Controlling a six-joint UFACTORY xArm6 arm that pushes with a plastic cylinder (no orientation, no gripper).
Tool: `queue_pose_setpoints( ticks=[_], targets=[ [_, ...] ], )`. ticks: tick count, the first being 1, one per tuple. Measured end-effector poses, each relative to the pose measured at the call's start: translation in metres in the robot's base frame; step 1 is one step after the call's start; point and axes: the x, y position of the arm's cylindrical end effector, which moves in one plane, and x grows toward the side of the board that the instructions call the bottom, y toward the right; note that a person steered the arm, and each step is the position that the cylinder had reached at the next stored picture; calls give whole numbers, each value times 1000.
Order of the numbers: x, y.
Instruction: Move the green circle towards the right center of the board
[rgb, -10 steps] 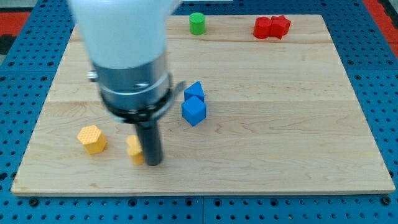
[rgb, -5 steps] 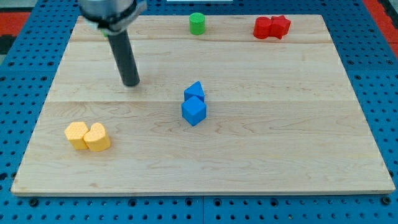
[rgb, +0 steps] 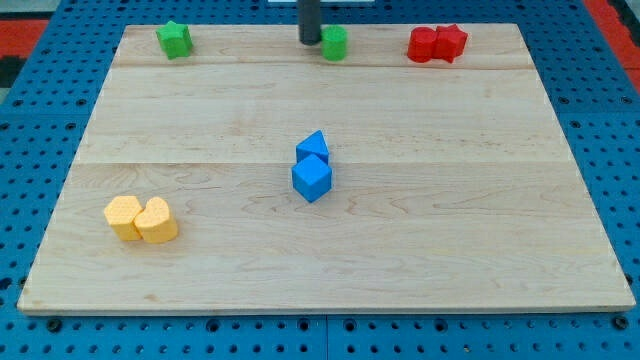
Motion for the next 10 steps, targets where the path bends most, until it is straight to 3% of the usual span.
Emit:
queue_pose_setpoints(
  ticks=[2,3,5,7,8,9,10],
  targets=[
    [-30,13],
    [-4,40],
    [86,97],
    [136,50],
    [150,89],
    [143,91],
    [110,82]
  ],
)
